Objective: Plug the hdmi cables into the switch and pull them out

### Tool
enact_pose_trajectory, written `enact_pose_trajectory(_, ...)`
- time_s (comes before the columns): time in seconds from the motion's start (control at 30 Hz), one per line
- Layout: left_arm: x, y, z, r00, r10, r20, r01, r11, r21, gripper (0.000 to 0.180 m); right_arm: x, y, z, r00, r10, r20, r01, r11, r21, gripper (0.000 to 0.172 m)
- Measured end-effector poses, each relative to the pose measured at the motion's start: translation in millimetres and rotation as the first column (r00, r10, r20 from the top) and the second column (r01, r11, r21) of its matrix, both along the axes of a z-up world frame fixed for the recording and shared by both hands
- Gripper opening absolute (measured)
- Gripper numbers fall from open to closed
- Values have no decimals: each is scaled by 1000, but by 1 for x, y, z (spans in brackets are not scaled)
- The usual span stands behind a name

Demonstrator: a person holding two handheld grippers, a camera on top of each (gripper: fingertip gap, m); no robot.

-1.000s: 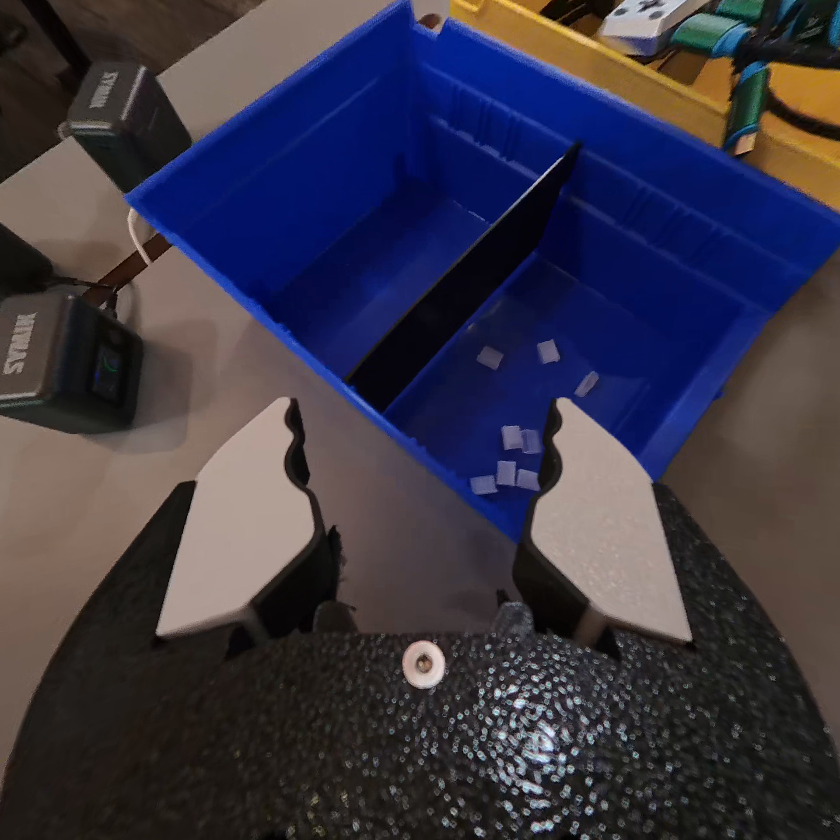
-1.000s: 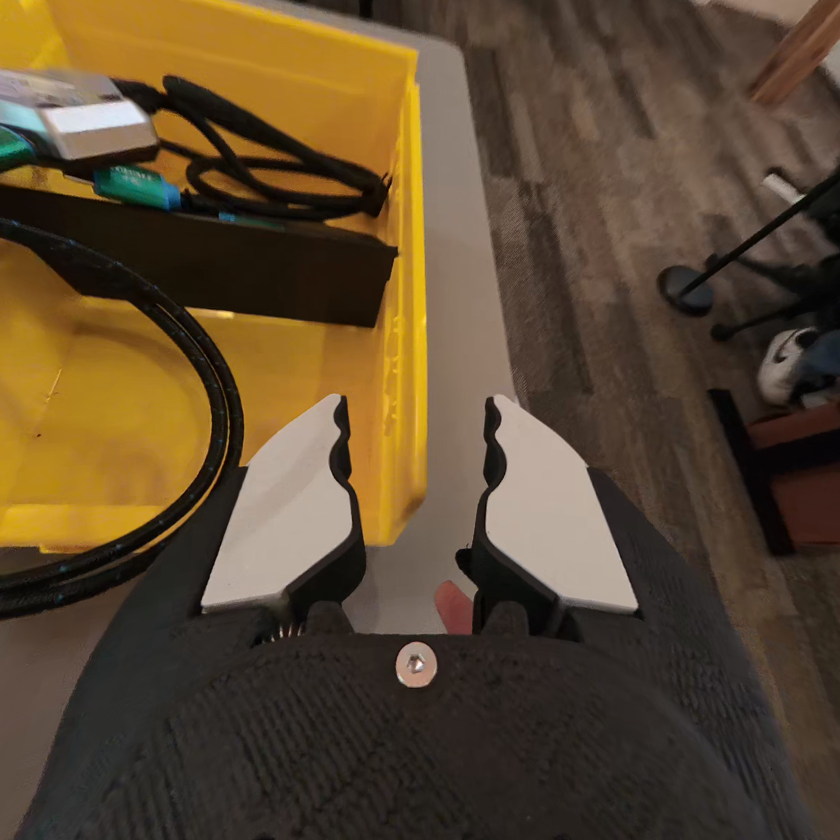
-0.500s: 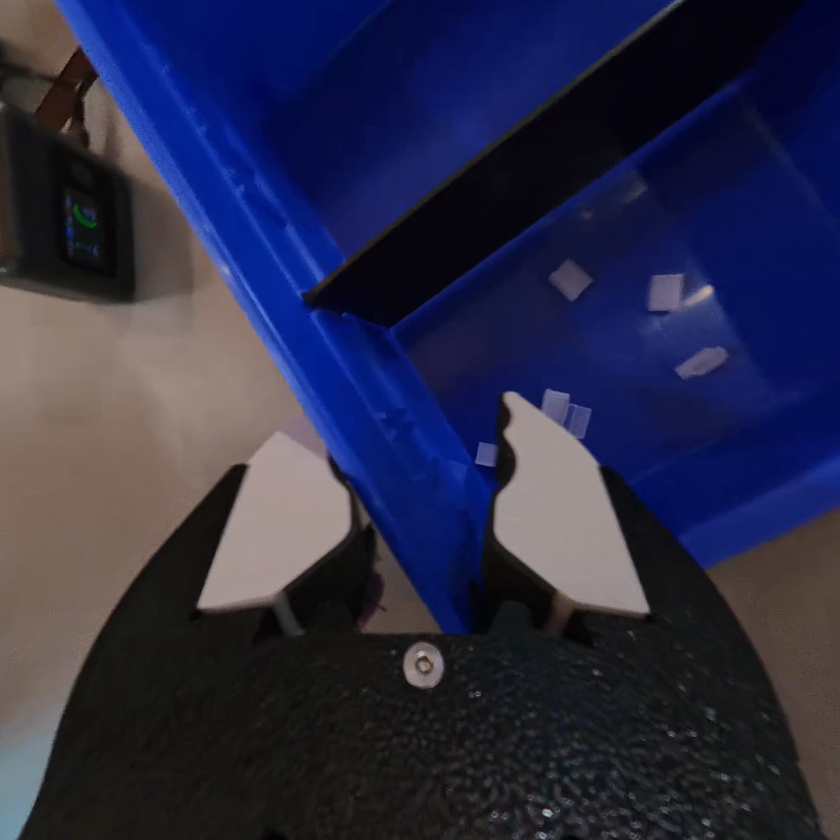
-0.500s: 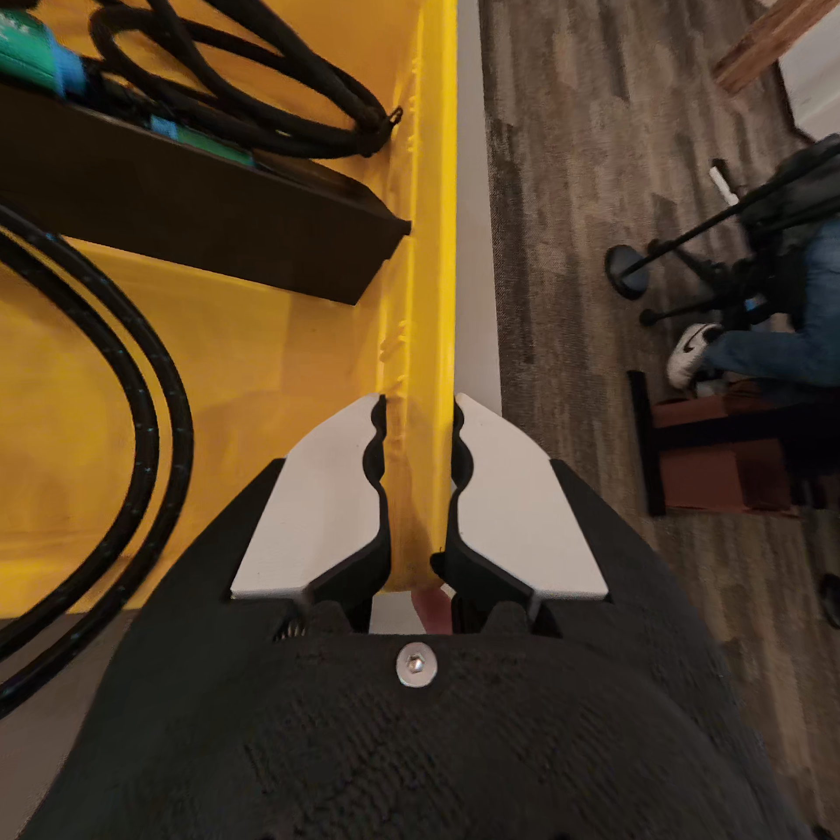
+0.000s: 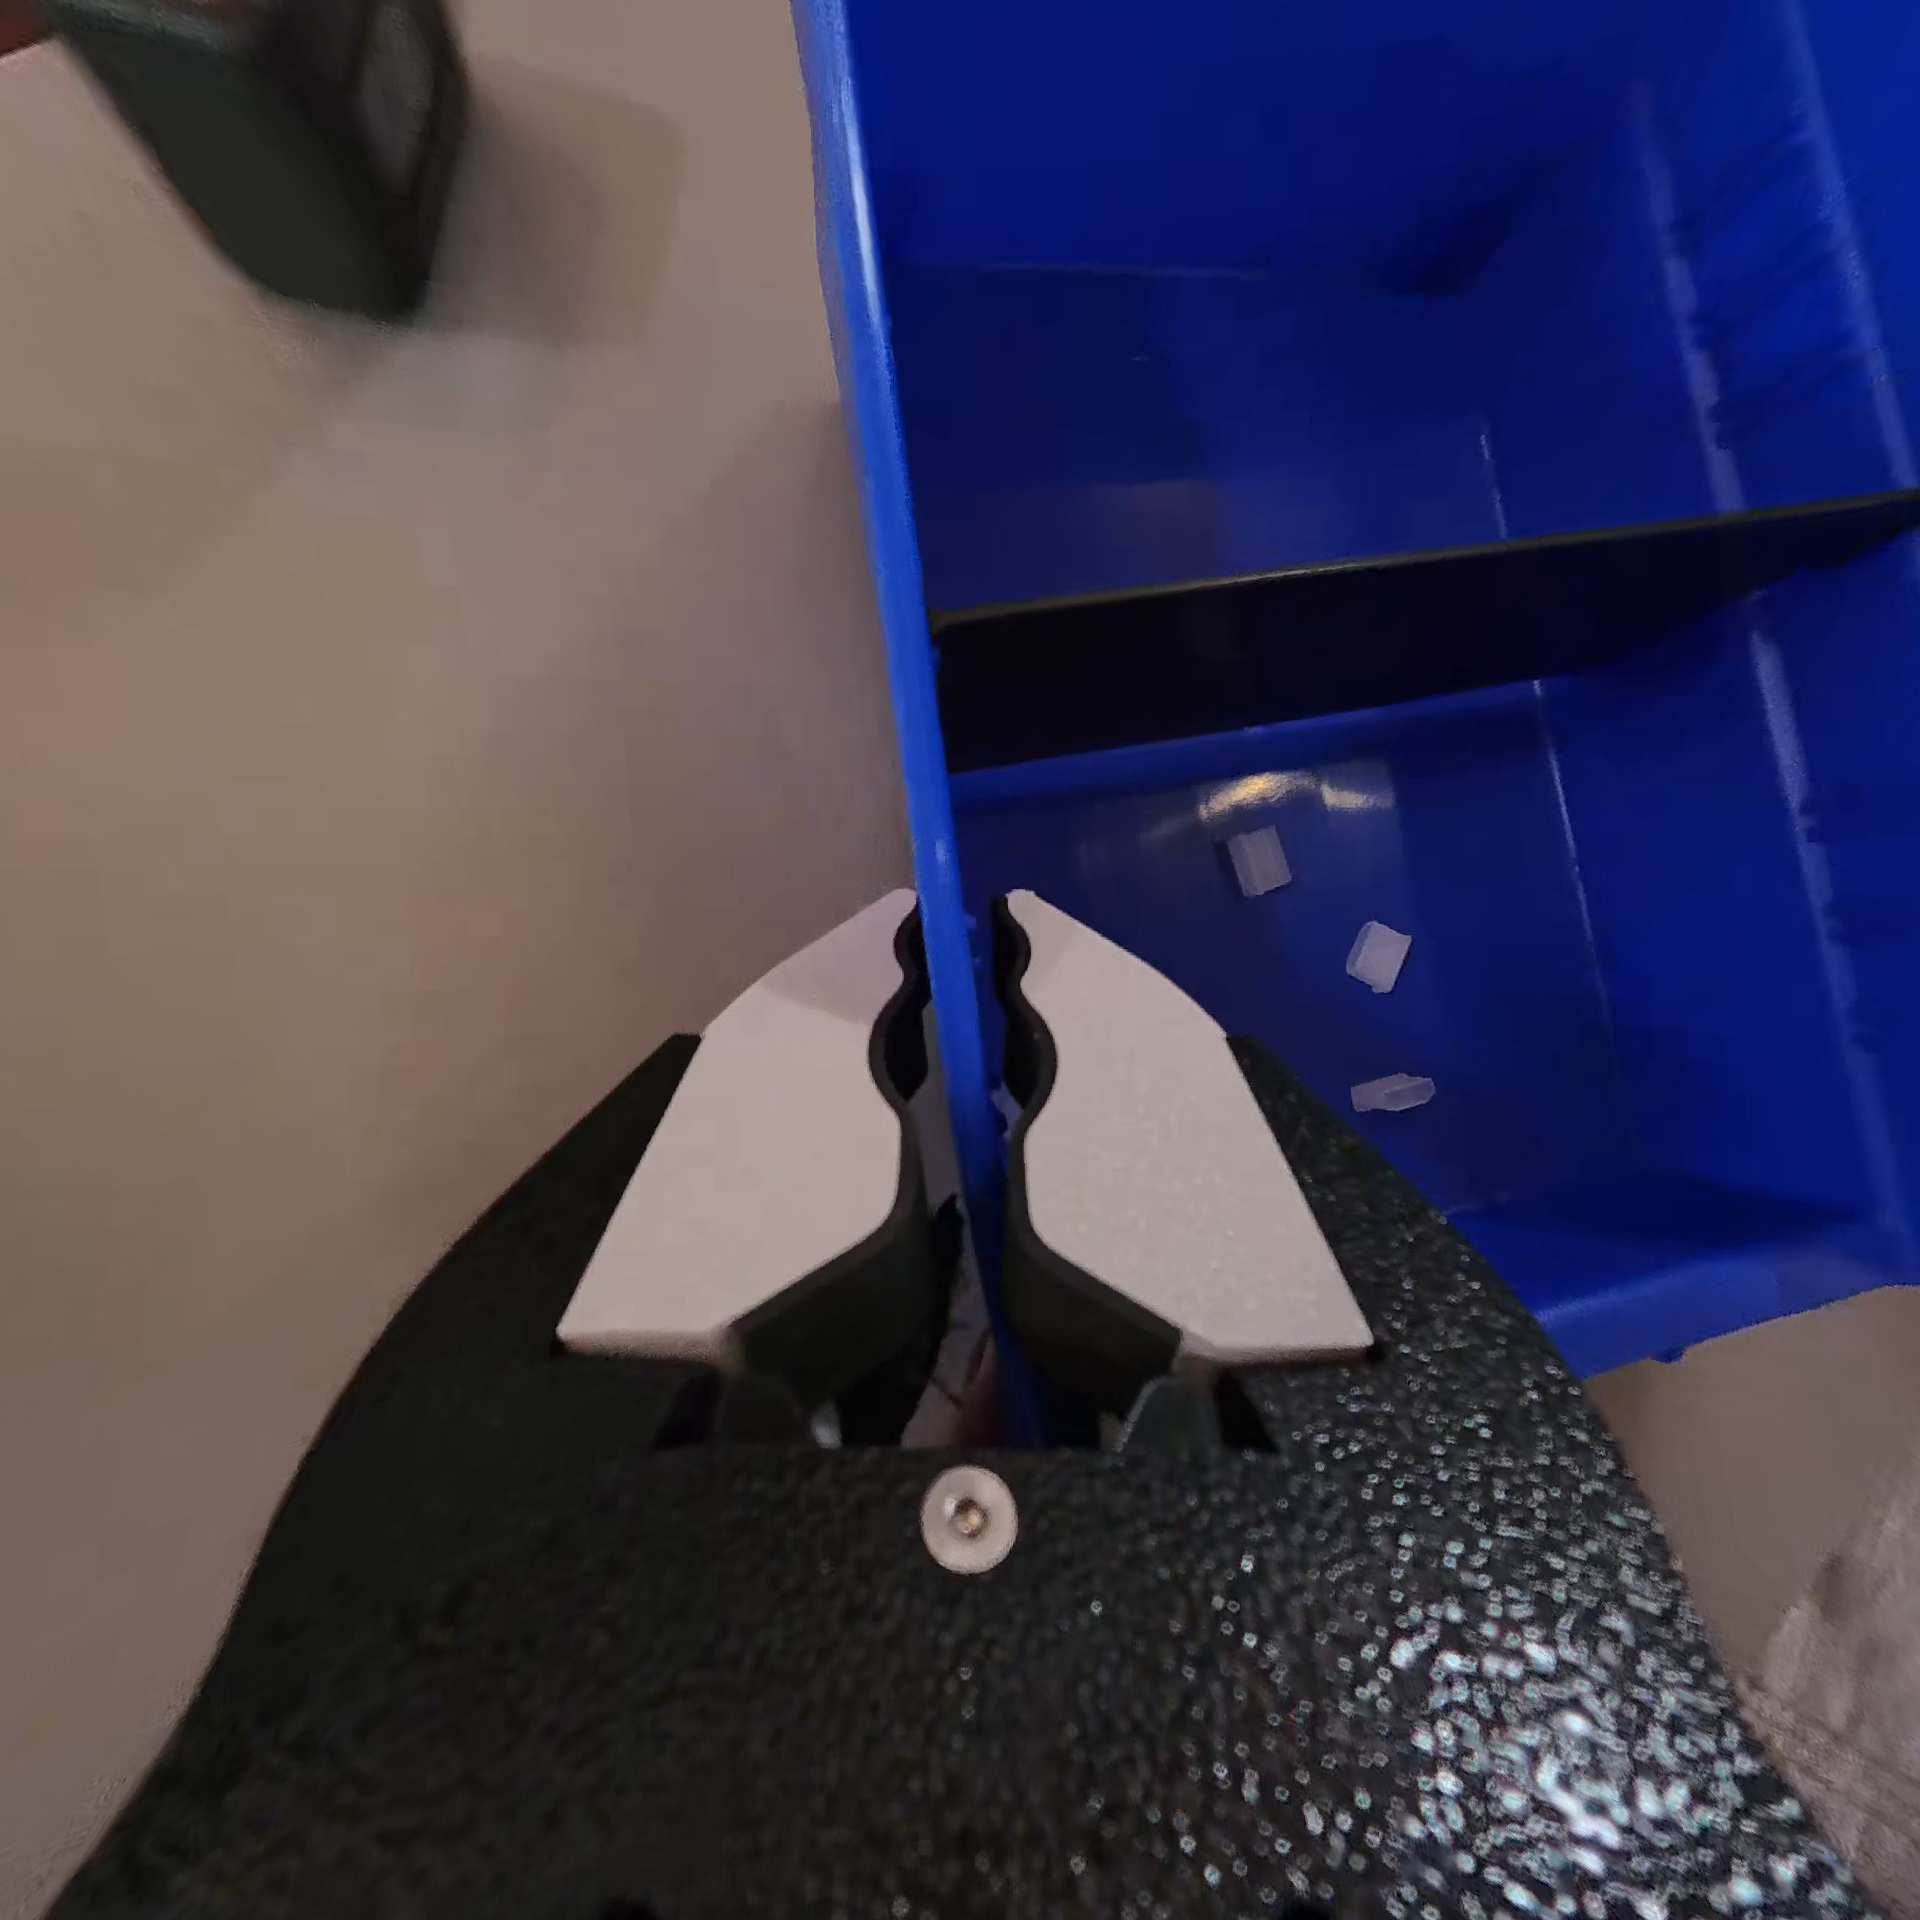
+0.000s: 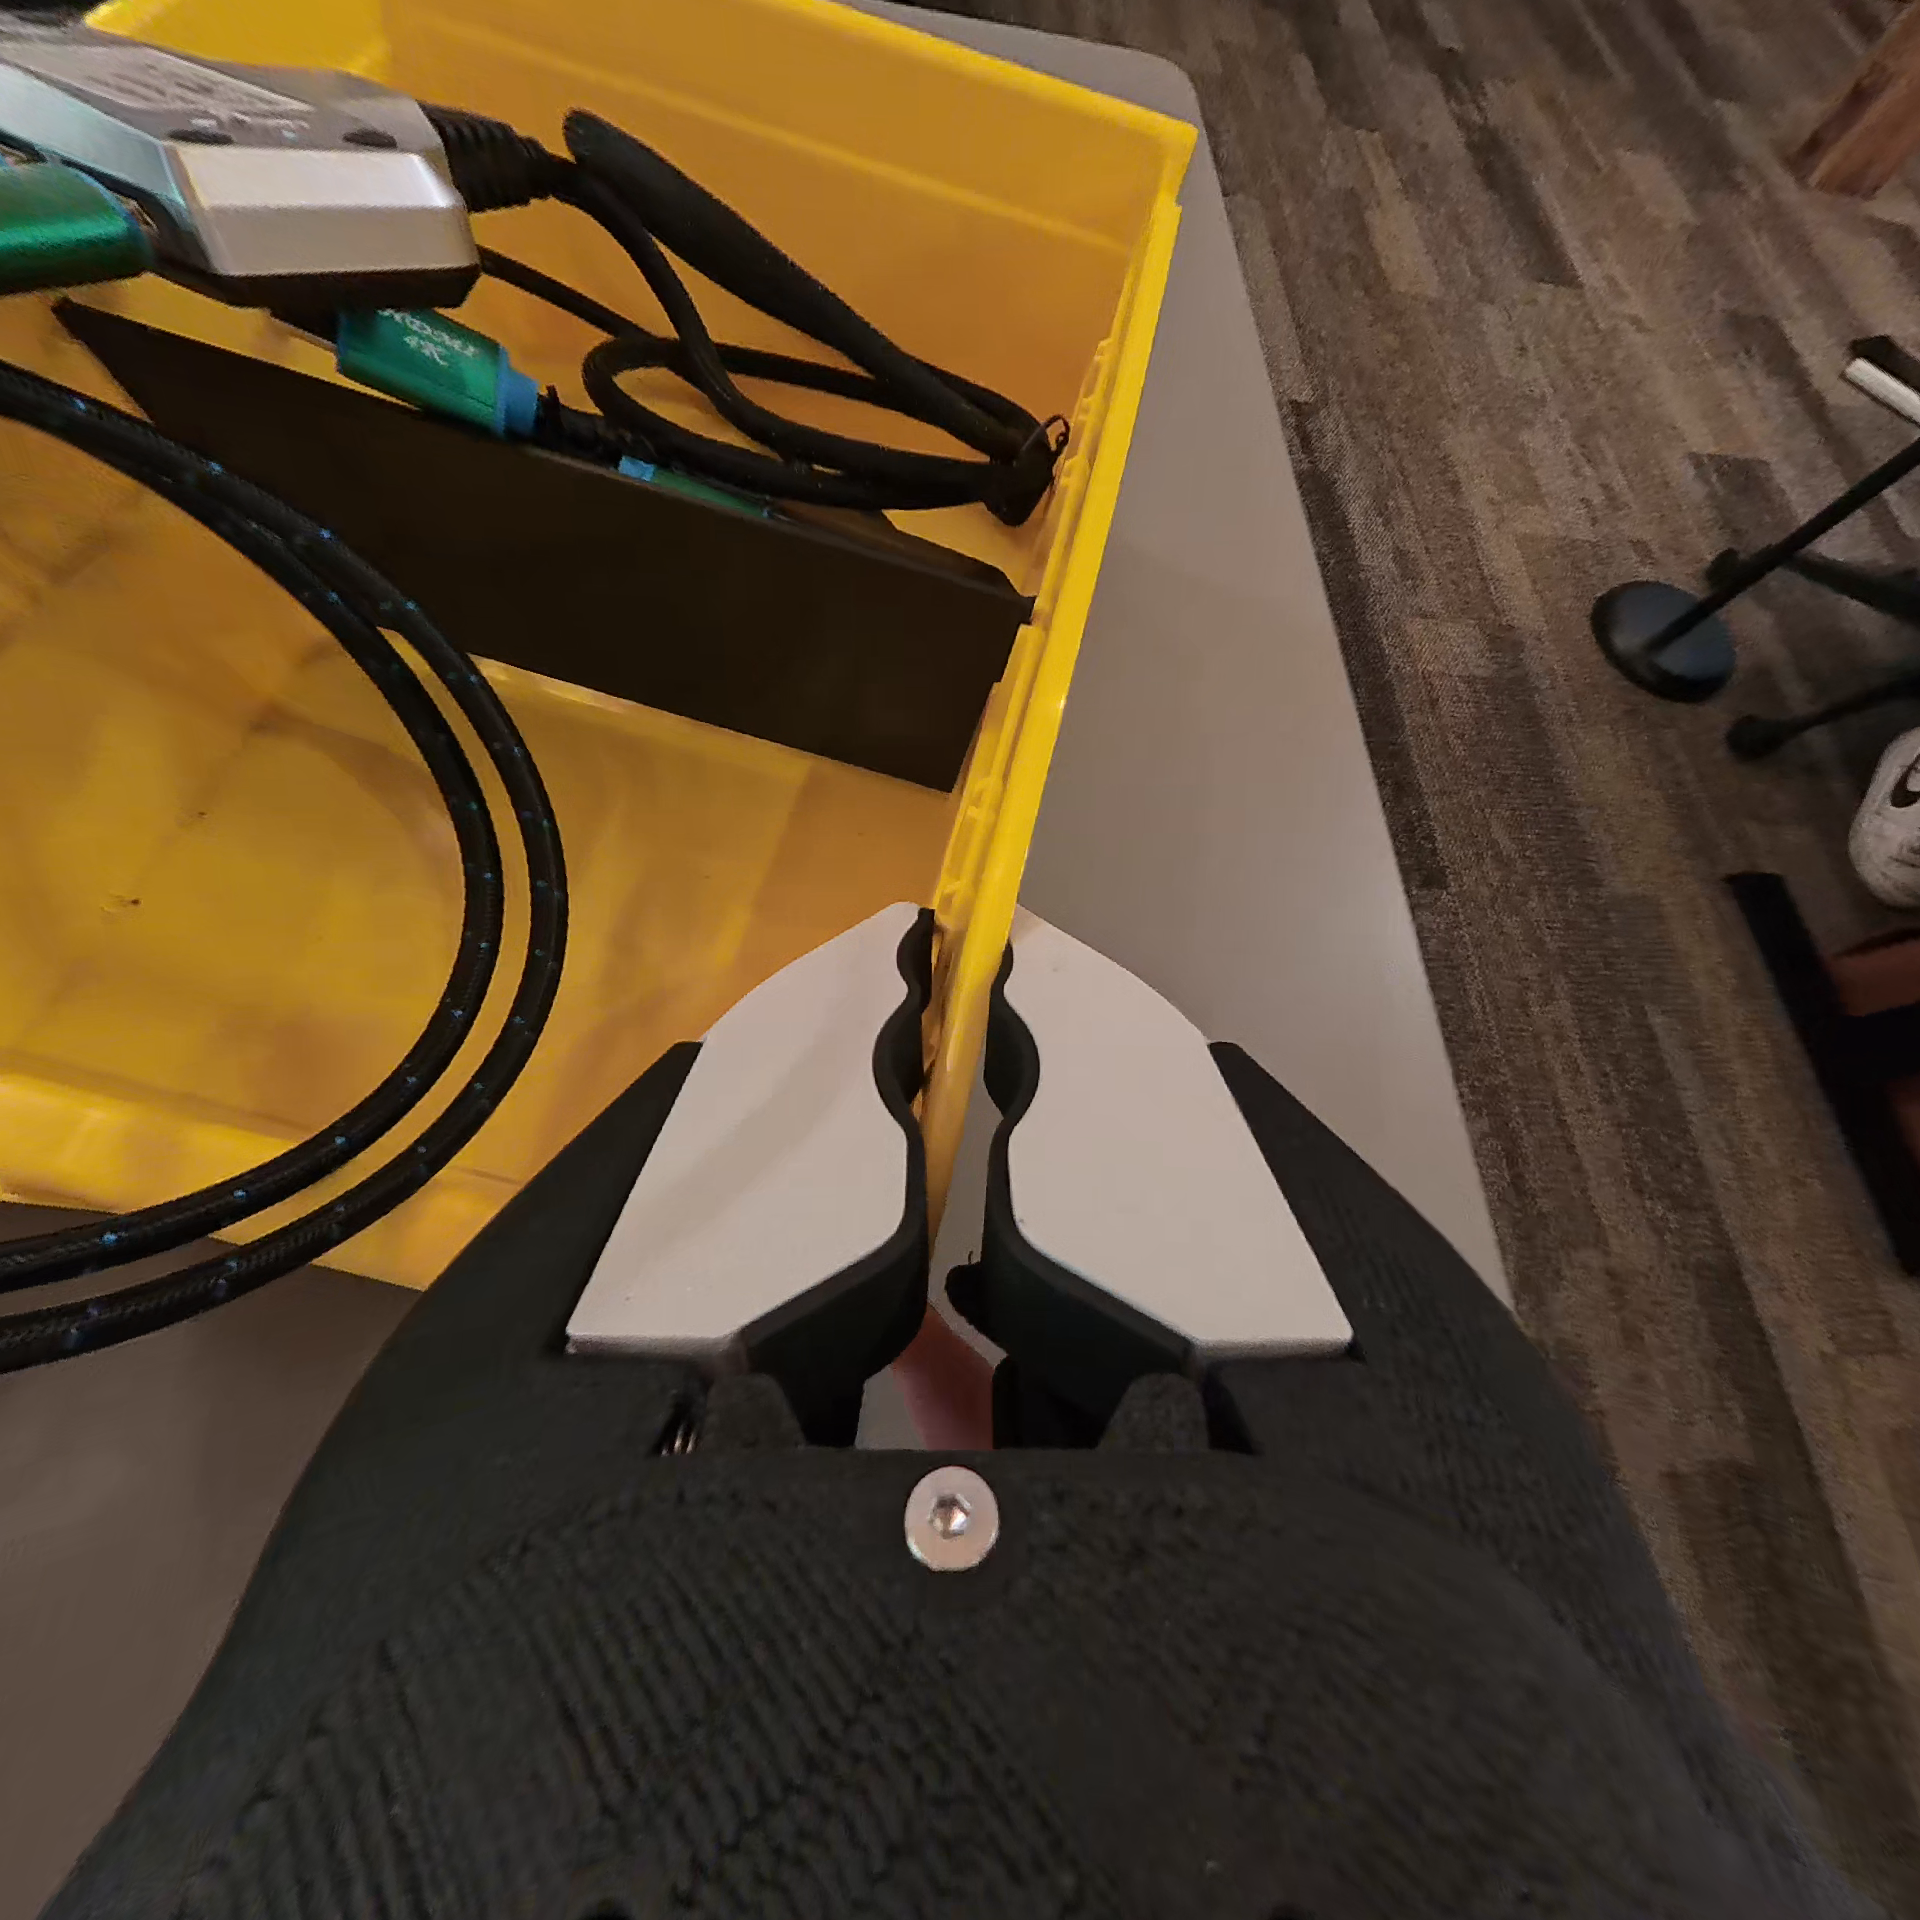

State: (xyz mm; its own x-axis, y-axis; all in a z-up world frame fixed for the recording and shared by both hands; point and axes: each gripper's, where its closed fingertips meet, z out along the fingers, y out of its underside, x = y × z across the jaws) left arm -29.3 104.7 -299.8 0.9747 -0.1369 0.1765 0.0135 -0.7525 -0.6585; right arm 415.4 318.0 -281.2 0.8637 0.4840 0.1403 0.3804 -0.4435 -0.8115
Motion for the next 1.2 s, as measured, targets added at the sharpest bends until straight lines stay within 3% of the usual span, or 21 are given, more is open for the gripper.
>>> enact_pose_trajectory(0.13, -38, -51, 16, 994, 101, 36, -103, 993, 60, 10, -19, -14, 0, 1000, -3, -11, 3, 1000, 14, 5)
enact_pose_trajectory(0.3, -78, -106, 61, 980, 176, 98, -187, 975, 117, 10, -62, -40, 0, 1000, 26, 1, -26, 1000, 15, 5)
enact_pose_trajectory(0.47, -106, -108, 129, 987, 158, -5, -154, 967, 203, 10, -127, -79, 0, 998, 50, -37, -50, 999, 6, 5)
enact_pose_trajectory(0.63, -104, -62, 191, 994, 88, -67, -70, 969, 235, 10, -208, -125, 1, 988, 132, -86, -128, 991, 49, 8)
enact_pose_trajectory(0.73, -79, -23, 215, 999, 11, -49, 1, 970, 241, 10, -246, -144, 10, 962, 243, -124, -227, 965, 132, 18)
enact_pose_trajectory(0.8, -54, 3, 226, 999, -44, -24, 49, 969, 243, 10, -247, -147, 29, 947, 262, -184, -224, 953, 204, 34)
enact_pose_trajectory(0.87, -25, 29, 233, 995, -102, -8, 101, 966, 236, 10, -230, -142, 47, 930, 249, -270, -188, 954, 234, 45)
enact_pose_trajectory(1.0, 45, 83, 231, 979, -201, 36, 190, 961, 199, 10, -149, -114, 67, 948, 99, -302, -21, 968, 251, 45)
enact_pose_trajectory(1.2, 151, 166, 176, 948, -233, 219, 234, 972, 20, 10, -16, -82, 104, 950, -108, -292, 196, 937, 289, 44)
